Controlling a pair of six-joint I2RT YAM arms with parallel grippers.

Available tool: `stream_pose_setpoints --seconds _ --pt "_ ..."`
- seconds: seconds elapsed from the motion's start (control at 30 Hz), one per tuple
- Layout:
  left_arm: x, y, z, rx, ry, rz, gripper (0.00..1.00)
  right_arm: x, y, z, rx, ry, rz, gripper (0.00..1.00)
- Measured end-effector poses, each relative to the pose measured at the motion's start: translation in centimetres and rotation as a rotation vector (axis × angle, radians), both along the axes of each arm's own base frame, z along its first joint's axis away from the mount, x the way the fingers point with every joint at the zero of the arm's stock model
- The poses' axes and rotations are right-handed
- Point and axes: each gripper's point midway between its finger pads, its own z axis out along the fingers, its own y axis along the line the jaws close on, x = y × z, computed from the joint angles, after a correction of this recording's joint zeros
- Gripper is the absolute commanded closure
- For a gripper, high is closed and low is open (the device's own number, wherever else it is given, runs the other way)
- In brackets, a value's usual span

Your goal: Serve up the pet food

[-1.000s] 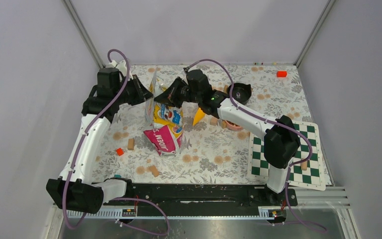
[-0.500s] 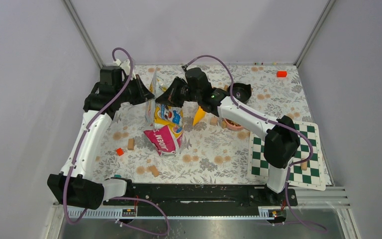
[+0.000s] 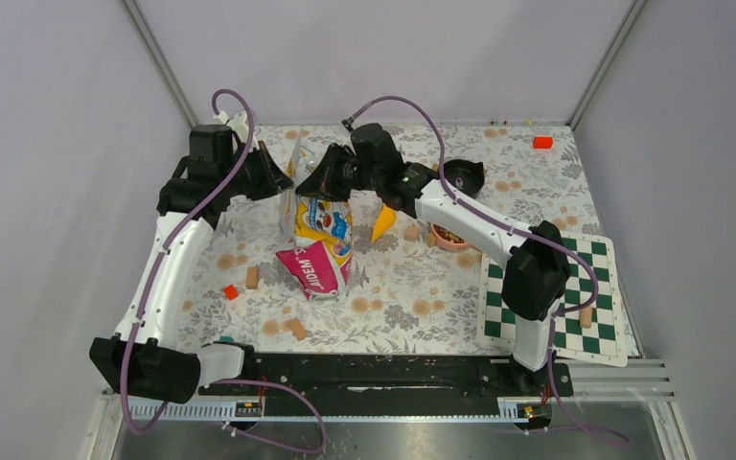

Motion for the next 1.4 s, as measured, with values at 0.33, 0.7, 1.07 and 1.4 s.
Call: stream_pose_setpoints --seconds 0.33,0.7,1.07,1.4 --pt "0.0 0.2 0.0 0.012 0.001 0.004 1.0 0.0 -0.1 -0.3 -0.039 -0.015 0.017 0.74" --pt "-0.2 0.4 -0.2 0.02 0.01 0.008 1.0 -0.1 0.7 -1.0 -0.076 -0.024 0.053 0.74" --pt "-0.2 0.6 -0.3 0.021 0.014 0.011 1.0 -0.4 1.4 -0.4 -0.035 -0.029 0.084 0.91" --pt "0.0 0.9 0.0 0.029 0.006 0.027 0.96 -0.3 2.0 0.0 0.006 -0.023 0.087 1.0"
